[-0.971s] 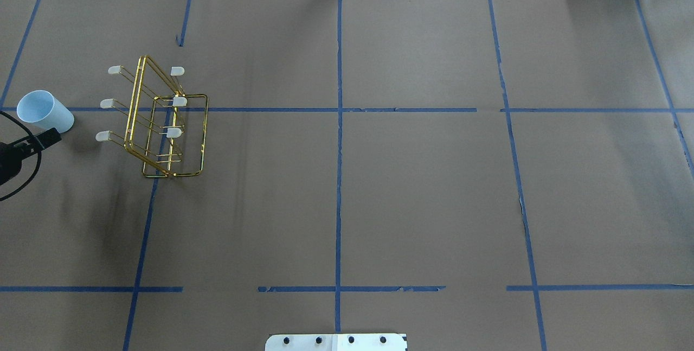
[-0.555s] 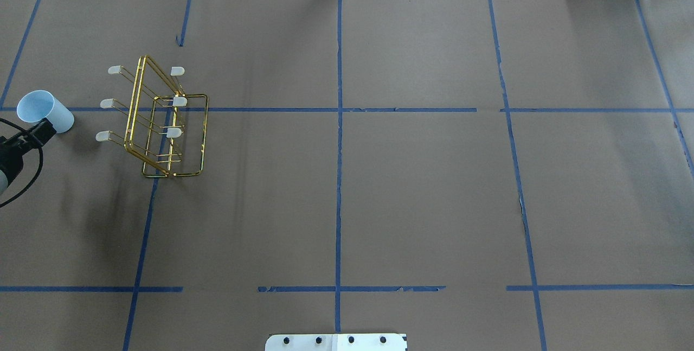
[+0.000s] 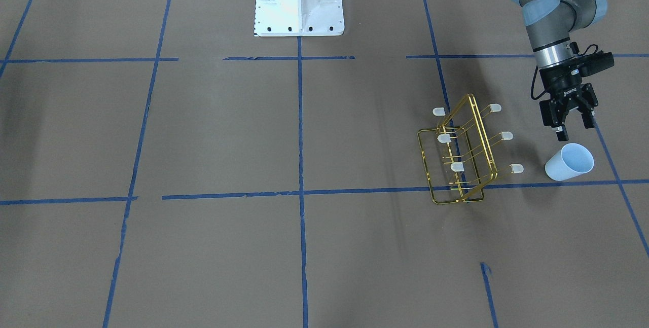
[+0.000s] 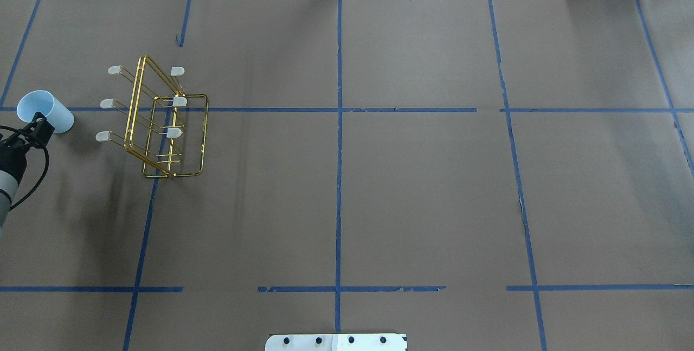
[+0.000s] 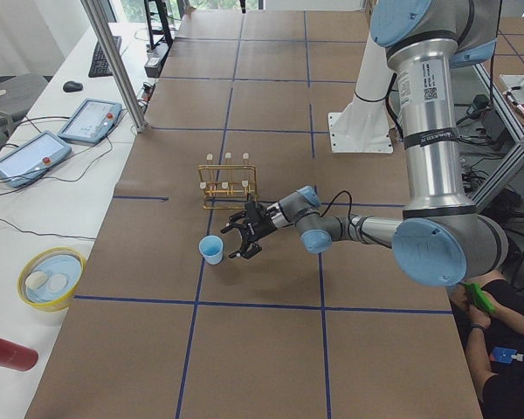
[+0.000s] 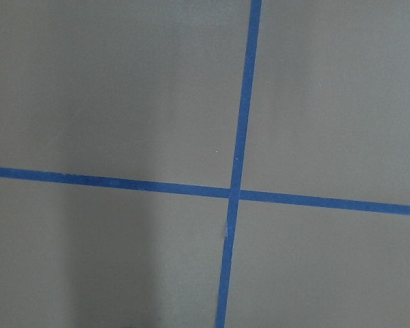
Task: Hang cup on cup holder
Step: 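Lower the left gripper and close it on the light blue cup, then lift the light blue cup with the left gripper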
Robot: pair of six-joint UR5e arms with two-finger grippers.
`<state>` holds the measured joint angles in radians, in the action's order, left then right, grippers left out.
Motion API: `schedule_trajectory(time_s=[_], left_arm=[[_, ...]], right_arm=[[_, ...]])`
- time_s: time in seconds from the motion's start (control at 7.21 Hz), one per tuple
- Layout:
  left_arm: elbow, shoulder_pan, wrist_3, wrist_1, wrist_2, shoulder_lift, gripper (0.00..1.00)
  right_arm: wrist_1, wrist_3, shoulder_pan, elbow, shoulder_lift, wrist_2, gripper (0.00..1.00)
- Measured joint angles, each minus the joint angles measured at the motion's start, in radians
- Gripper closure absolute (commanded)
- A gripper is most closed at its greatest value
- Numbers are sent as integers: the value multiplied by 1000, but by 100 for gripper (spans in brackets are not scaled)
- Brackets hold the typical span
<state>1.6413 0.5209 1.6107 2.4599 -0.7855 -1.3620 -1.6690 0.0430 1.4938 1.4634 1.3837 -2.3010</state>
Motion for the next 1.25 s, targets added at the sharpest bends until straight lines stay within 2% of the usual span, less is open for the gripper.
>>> schedule_trajectory(time_s=[0.83, 1.25], left_arm=[[-116, -22, 5, -6, 41, -95, 0], [-181, -25, 29, -6, 99, -134, 0]], right_arm=[[0, 0, 0, 0, 0, 0, 0], [0, 0, 0, 0, 0, 0, 0]])
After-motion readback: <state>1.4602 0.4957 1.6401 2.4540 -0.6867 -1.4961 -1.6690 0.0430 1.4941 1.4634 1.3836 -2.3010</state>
